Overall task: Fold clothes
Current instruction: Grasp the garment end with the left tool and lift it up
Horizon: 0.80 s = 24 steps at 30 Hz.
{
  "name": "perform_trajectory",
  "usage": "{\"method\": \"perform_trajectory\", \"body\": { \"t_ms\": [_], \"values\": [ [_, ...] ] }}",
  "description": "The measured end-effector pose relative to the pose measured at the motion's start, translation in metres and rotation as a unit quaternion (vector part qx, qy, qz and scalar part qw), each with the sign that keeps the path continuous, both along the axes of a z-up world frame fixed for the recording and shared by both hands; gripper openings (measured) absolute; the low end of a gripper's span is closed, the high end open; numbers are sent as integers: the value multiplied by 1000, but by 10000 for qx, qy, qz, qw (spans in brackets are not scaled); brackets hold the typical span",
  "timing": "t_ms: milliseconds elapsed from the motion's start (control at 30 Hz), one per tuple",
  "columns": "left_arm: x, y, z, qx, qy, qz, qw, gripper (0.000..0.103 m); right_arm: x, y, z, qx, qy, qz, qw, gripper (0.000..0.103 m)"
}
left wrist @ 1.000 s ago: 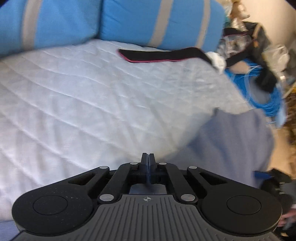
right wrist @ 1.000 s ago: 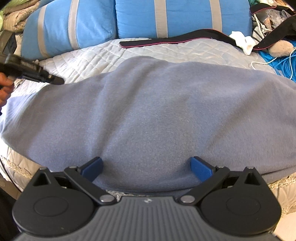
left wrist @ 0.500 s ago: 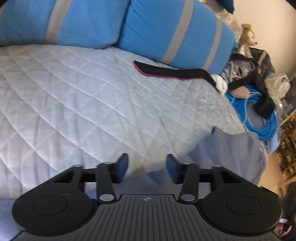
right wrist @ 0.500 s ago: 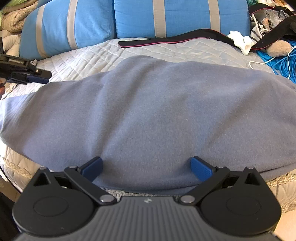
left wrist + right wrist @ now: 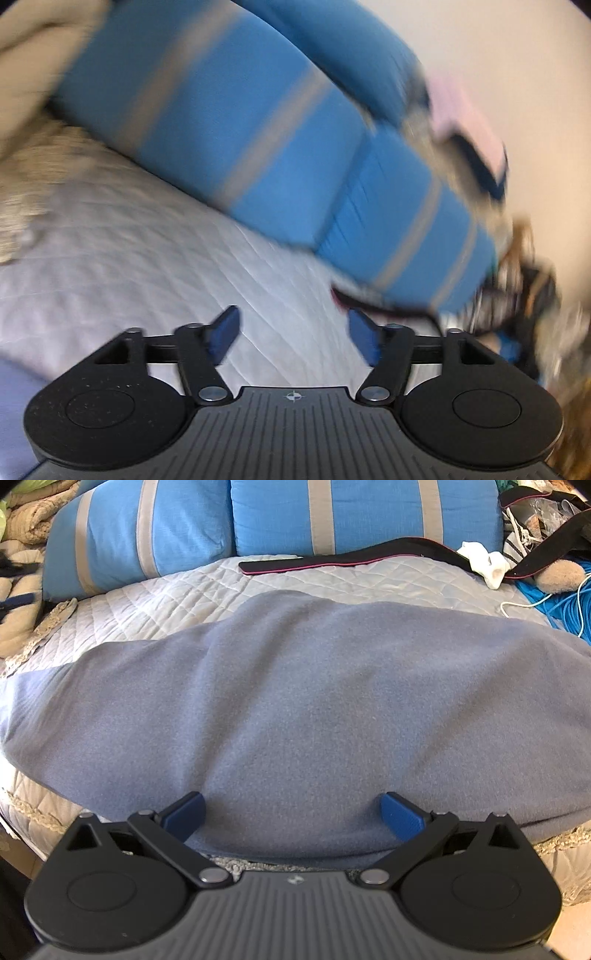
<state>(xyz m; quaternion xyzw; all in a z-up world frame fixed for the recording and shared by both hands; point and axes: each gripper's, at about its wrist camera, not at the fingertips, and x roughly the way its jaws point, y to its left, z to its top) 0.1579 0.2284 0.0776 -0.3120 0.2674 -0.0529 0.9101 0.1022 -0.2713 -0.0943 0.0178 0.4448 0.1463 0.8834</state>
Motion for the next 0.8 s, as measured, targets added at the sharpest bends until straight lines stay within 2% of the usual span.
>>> {"method": "perform_trajectory", "body": {
  "t_ms": [100,233,333,433,533,700,800],
  "values": [
    [-25,40,-1,-237,98,320,9992,86,0,1,0,-19,-15,3,10000,103],
    [-66,82,-11,-158,275,647,9974,89,-1,1,0,-20,-28,7,10000,103],
    [-106,109,-31,-774,132,1007,9918,89,-1,2,0,-31,-29,9,10000,103],
    [-136,129,-56,-1400,68,1370,9806,89,-1,2,1,-33,-28,18,10000,103],
    [-158,140,-82,-2010,134,1625,9659,89,0,0,1,-31,-30,32,10000,102],
    [-173,143,-133,-3200,87,1677,9324,89,0,0,1,-48,-36,28,10000,102],
    [-175,138,-153,-3588,36,1669,9184,89,0,0,1,-57,-40,29,10000,102]
  ]
}}
